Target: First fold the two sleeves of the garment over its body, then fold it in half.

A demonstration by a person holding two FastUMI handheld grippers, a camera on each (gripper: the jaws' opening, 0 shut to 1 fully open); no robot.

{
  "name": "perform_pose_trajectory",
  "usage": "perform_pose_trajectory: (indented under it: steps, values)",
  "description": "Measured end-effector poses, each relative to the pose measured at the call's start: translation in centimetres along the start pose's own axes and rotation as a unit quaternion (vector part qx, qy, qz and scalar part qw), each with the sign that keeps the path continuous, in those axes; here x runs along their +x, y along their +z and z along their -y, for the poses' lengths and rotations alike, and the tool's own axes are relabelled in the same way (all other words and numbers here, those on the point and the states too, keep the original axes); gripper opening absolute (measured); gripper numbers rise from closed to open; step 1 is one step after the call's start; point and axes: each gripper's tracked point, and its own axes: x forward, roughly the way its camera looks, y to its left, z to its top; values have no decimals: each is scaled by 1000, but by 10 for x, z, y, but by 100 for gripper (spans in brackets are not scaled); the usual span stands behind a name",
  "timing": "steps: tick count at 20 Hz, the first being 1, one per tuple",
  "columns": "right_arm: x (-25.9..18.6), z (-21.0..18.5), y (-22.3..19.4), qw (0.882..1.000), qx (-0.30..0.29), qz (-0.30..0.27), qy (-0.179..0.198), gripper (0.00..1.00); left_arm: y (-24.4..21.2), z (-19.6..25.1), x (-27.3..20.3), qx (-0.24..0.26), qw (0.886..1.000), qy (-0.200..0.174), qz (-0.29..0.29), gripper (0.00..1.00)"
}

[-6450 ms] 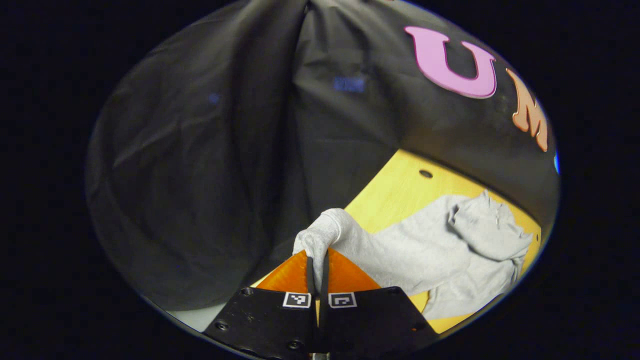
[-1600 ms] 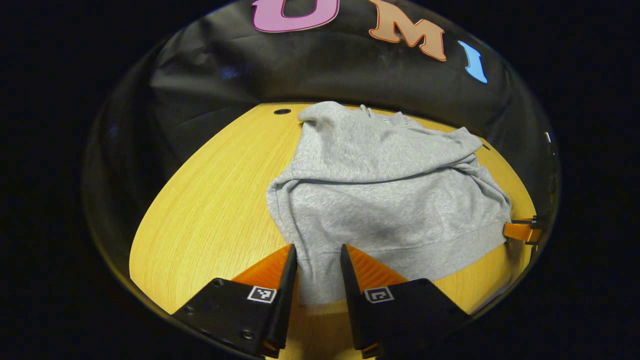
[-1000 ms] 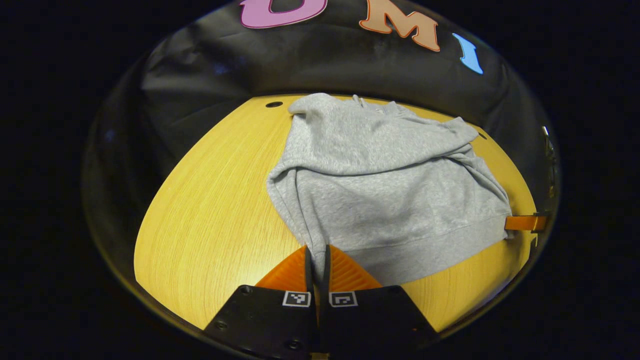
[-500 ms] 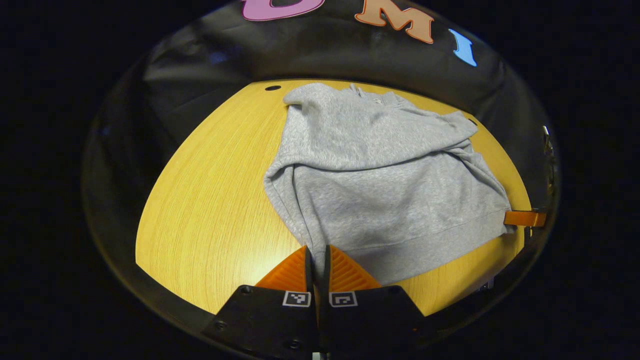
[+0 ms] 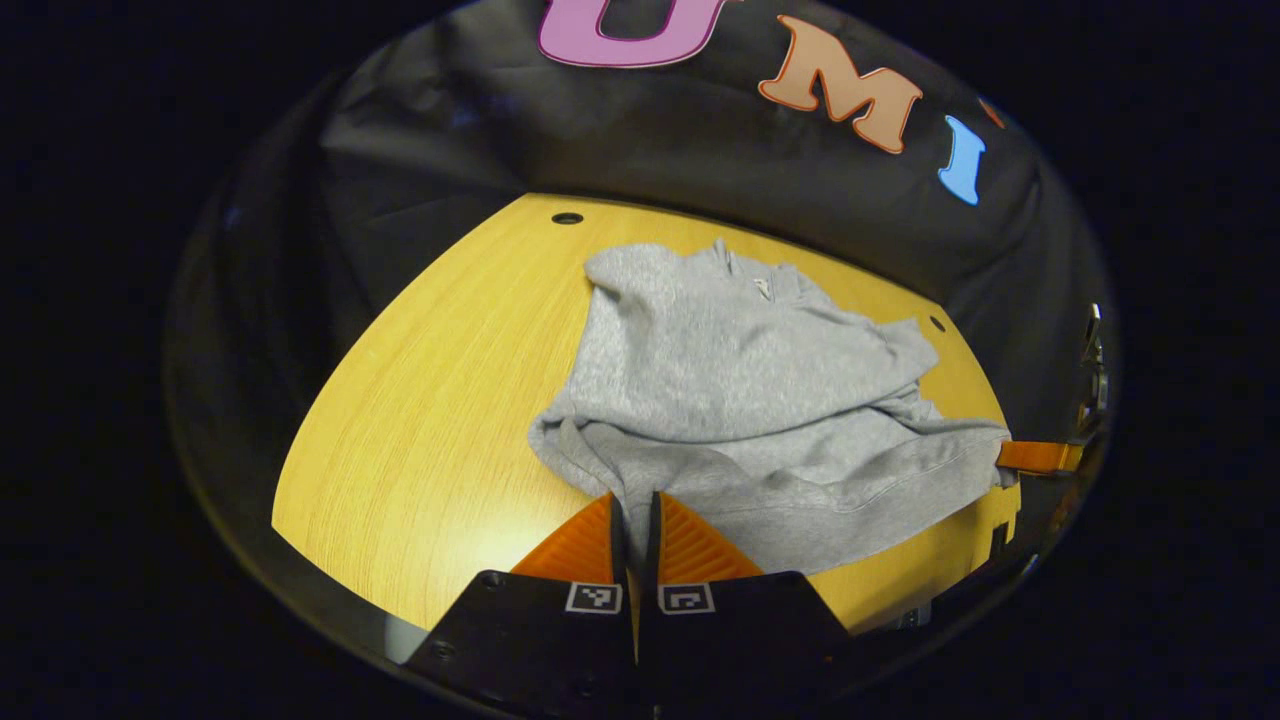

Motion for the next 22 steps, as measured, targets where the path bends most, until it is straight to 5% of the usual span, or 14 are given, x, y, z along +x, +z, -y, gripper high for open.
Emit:
perform_pose_trajectory:
  steps: [8, 22]
  values:
    - [33, -23, 65, 997, 69, 28, 30, 10, 70, 3, 19, -22, 999, -1, 23, 0]
    - [143, 18, 85, 992, 111, -18, -56, 11, 92, -7, 118, -66, 995, 20, -76, 0]
